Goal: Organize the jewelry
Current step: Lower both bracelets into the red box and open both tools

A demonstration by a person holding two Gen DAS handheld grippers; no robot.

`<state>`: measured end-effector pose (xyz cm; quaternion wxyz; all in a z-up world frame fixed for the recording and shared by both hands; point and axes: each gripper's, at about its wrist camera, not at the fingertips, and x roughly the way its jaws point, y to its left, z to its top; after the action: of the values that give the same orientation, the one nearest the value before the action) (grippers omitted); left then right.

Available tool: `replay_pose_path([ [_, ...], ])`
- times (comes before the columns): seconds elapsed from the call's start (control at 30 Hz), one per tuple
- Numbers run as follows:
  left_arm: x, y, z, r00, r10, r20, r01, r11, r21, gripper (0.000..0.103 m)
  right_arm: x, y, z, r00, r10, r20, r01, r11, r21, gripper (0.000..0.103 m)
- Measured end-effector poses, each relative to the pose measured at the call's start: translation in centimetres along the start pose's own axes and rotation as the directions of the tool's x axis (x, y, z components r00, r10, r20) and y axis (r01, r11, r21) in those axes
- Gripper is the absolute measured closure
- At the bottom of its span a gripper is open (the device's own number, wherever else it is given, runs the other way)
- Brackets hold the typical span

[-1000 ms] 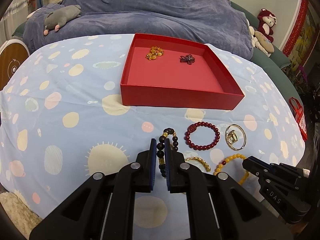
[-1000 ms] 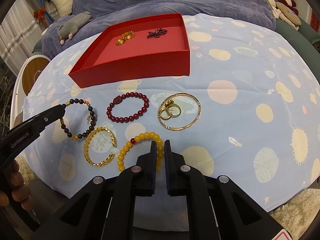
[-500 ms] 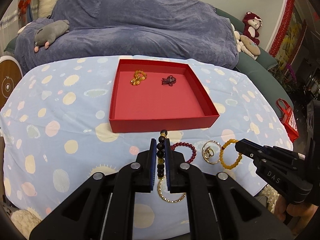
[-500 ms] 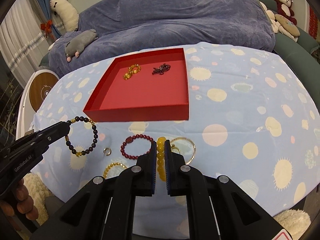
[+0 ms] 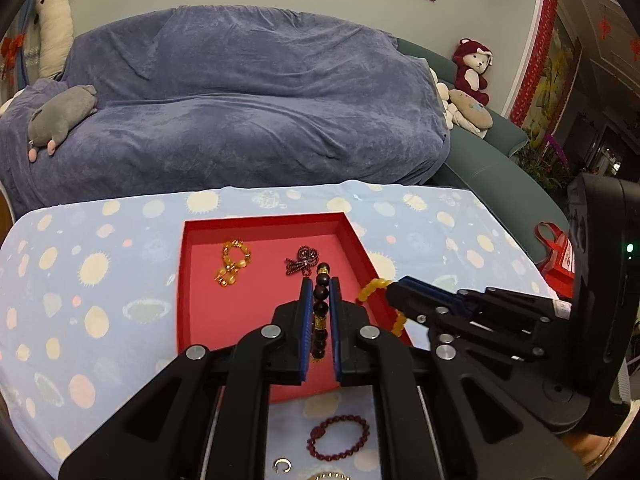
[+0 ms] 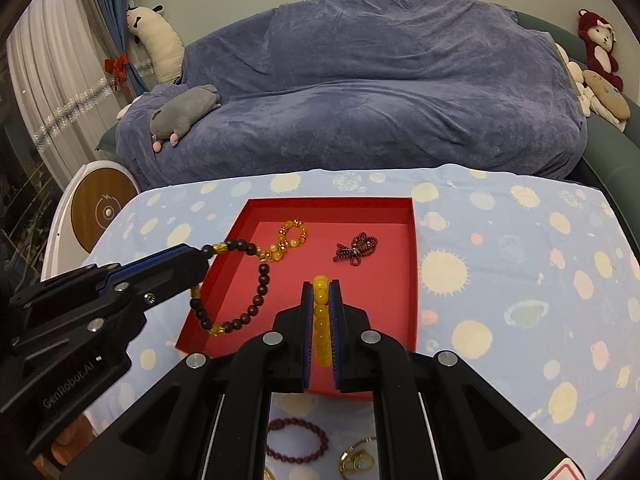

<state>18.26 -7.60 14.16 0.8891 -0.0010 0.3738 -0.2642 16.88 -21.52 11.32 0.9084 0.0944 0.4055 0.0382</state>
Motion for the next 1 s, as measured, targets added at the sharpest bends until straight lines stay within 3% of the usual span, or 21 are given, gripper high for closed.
replay_pose_path([
  [0.27, 7.3, 4.1, 0.9, 0.996, -0.032, -0.078, 0.022, 0.992, -0.123, 0.095, 7.4, -1.2, 2.1, 0.997, 0.018, -0.073, -0.014, 0.998, 0.054, 0.095],
  [0.47, 11.5, 6.5, -0.1, 0.989, 0.029, -0.143, -0.047, 0.991, -0.126, 0.095, 11.9, -2.0, 1.8, 0.99, -0.002, -0.141, 0.008, 0.999, 0.042, 0.095],
  [0.67, 12.9, 8.3, -1.3, 0.975, 0.132, -0.181, -0.15, 0.985, -0.085, 0.095, 13.5, -2.8, 0.6, 0.981, -0.088, -0.173, 0.088, 0.996, -0.006, 0.093],
  [0.77, 12.6, 9.0, -1.8, 0.97, 0.156, -0.187, -0.175, 0.98, -0.092, 0.085, 13.2, -3.5, 0.3, 0.98, -0.106, -0.166, 0.109, 0.994, 0.005, 0.09],
  [0.8, 12.4, 9.1, -1.9, 0.969, 0.166, -0.182, -0.186, 0.978, -0.097, 0.077, 12.9, -3.7, 0.2, 0.981, -0.109, -0.161, 0.113, 0.994, 0.012, 0.087],
  [1.0, 10.1, 8.5, -2.5, 0.97, 0.204, -0.134, -0.215, 0.974, -0.077, 0.06, 9.8, -4.3, -0.1, 0.988, -0.107, -0.107, 0.111, 0.993, 0.037, 0.076],
])
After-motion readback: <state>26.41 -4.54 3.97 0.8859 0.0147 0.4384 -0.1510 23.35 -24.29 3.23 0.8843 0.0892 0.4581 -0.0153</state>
